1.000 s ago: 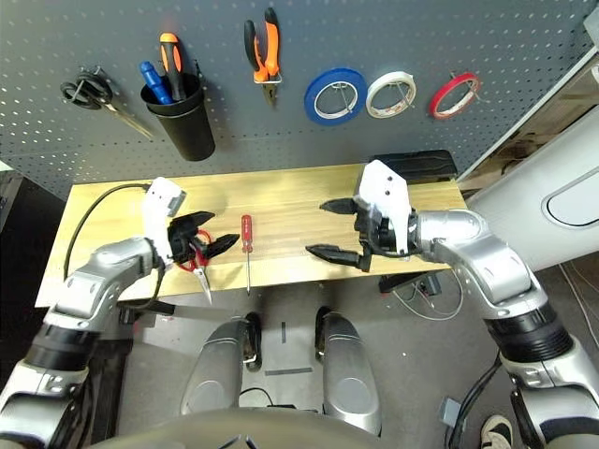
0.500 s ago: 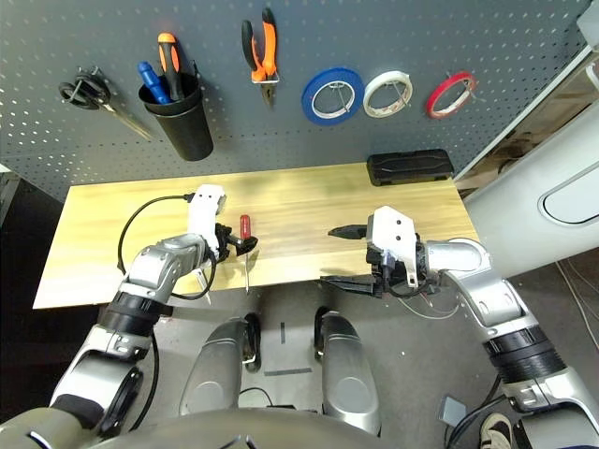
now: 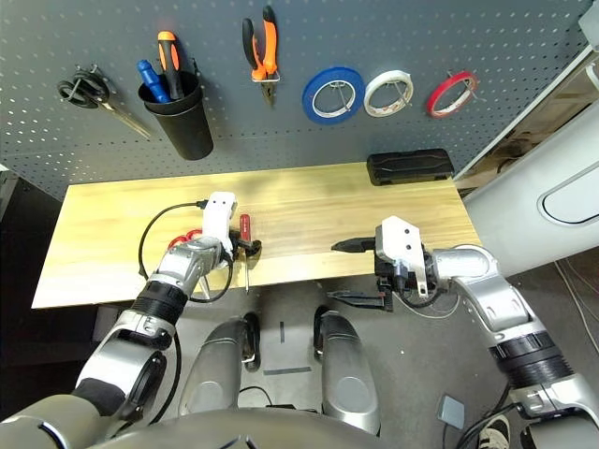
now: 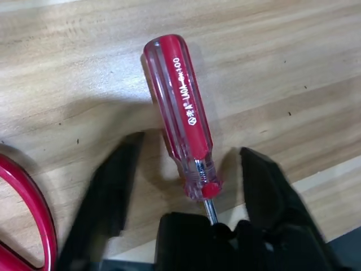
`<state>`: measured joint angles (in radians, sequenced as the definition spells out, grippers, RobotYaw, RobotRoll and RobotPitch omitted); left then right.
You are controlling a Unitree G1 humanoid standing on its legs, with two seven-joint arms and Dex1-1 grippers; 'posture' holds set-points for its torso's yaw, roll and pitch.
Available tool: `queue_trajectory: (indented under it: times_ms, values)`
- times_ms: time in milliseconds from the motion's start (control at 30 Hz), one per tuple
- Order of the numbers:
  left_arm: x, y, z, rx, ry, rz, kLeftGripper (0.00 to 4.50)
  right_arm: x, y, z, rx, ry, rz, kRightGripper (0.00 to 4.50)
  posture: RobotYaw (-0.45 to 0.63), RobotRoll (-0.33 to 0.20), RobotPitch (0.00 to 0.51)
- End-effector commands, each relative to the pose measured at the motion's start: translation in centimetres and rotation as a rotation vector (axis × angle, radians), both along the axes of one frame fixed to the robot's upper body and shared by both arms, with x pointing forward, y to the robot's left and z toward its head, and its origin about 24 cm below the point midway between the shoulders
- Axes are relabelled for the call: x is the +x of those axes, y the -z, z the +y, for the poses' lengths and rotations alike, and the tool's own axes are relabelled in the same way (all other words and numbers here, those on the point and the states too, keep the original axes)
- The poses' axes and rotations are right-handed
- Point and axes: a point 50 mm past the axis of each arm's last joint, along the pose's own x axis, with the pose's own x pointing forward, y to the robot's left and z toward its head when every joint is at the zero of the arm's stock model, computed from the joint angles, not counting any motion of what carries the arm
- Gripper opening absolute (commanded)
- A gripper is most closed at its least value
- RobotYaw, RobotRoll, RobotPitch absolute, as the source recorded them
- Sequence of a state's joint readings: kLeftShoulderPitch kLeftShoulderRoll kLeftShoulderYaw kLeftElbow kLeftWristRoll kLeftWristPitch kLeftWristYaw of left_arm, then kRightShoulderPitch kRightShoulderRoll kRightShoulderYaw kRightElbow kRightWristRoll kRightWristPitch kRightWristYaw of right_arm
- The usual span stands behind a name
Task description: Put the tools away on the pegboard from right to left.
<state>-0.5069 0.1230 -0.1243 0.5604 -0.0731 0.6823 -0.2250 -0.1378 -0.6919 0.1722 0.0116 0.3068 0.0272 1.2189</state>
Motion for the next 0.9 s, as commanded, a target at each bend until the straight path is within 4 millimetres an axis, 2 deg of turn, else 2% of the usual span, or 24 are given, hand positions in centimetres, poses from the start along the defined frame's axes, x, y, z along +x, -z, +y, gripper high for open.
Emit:
queue_trajectory:
  times_ms: [33,167,200,300,533,700,900]
  values:
    - [-0.5,0.6,0.0,-0.008,-0.007,0.025,2.31,0.1,0.3,-0.5,-0.020,0.016,0.001,4.50,-0.15,0.000,0.254]
    - [-0.6,-0.9,0.6,-0.046,-0.001,-0.011,0.70,0.4,-0.1,-0.5,0.016,0.004,-0.002,4.50,-0.13,0.000,0.246]
    - [-0.8,-1.3,0.6,-0.059,0.002,-0.014,0.63,0.5,-0.2,-0.6,0.026,0.001,0.002,4.50,-0.12,0.000,0.243]
    - [-1.6,-3.3,1.0,-0.146,0.016,-0.010,0.63,0.8,-0.5,-0.6,0.052,-0.012,-0.015,4.50,-0.10,0.000,0.234]
    - [-3.0,-7.8,2.3,-0.178,0.037,-0.103,0.63,1.9,-0.9,-0.9,0.105,-0.009,-0.009,4.50,-0.03,0.000,0.208]
    - [-4.2,-11.6,2.8,-0.229,0.112,-0.194,0.63,2.8,-1.9,-0.8,0.182,-0.023,-0.054,4.50,0.00,0.000,0.190]
    - [-5.5,-15.8,4.5,-0.290,0.189,-0.265,0.63,3.9,-3.6,-0.8,0.312,-0.044,-0.105,4.50,0.04,0.000,0.173]
